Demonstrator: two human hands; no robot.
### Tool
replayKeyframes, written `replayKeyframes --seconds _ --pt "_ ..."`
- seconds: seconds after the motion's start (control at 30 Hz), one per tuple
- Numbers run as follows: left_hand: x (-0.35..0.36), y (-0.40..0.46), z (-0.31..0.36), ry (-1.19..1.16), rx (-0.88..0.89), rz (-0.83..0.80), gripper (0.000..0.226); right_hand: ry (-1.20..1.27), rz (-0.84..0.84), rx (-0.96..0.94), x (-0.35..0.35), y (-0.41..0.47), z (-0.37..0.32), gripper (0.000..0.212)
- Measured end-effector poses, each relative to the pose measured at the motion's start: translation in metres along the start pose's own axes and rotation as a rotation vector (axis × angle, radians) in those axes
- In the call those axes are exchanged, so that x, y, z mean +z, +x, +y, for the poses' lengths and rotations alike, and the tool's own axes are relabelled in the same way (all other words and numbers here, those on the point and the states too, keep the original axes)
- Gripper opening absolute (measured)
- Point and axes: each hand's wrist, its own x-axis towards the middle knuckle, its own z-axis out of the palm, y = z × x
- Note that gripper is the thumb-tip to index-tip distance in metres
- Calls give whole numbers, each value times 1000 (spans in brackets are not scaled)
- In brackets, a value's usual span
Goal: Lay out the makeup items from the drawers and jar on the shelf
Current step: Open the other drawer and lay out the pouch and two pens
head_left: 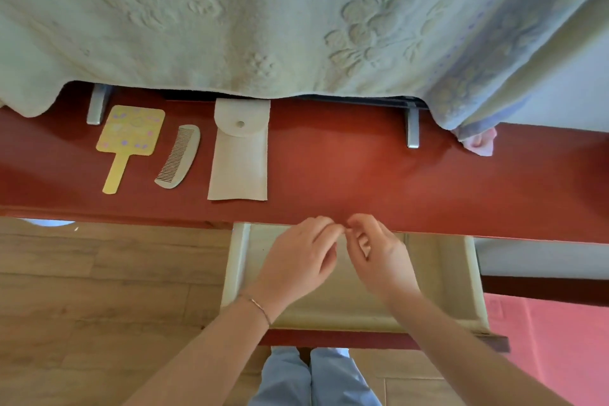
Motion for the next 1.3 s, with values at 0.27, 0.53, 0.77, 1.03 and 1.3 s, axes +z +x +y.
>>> replayKeyframes --seconds 0.27,0.53,0.77,1.03,1.3 --pt "76 3 37 -103 -213 -321 24 -164 -160 537 -28 -52 100 15" --pt "136 29 57 -173 -626 -448 26 -144 -259 762 -20 -29 127 16" --pt "158 46 65 -25 -683 -589 35 -125 -337 813 -6 -21 139 17" --pt "169 49 72 -46 -755 -605 28 -120 -340 821 2 -18 142 14" --pt "149 43 75 -147 -766 -502 18 -45 -288 731 -12 -23 128 15"
